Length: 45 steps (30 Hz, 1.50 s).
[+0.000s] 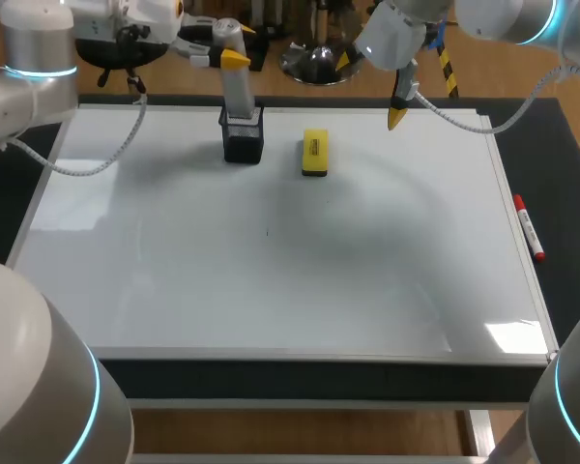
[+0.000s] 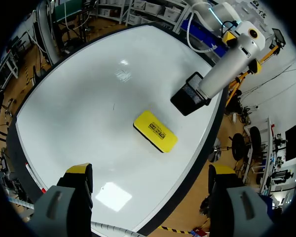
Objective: Pick up the inspection probe, press it on each red-marked spot on the whiteboard one by one, put down the probe, pick up the eraser, and wipe off all the red marks.
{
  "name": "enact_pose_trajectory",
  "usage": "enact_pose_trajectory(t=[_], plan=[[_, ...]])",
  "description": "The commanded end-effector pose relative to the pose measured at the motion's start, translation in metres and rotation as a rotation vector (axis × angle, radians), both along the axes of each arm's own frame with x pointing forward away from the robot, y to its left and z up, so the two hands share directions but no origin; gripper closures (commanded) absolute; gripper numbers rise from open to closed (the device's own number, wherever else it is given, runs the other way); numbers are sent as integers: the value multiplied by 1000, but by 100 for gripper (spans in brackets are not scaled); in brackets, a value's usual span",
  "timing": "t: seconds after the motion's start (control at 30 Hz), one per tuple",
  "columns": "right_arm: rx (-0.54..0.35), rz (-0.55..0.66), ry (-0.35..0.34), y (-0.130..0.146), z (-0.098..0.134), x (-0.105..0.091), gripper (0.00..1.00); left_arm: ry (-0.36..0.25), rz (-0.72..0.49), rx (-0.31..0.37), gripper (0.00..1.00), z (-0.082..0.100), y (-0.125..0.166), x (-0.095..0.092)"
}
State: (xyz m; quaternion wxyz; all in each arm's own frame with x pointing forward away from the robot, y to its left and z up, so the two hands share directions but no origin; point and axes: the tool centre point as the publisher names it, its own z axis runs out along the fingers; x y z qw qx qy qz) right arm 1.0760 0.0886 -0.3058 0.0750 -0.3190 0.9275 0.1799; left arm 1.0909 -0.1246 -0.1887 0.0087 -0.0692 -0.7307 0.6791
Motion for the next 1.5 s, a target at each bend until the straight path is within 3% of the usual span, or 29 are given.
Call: enact_pose_trajectory(t=[0.03, 0.8, 1.5], plan=[[-5, 1, 0, 0, 1, 0, 0, 4, 7, 4, 100, -1, 0, -4], [-5, 1, 0, 0, 1, 0, 0, 33, 5, 8, 100, -18, -3, -7], [-5, 1, 0, 0, 1, 0, 0, 86, -8, 24, 100, -49, -6, -2]])
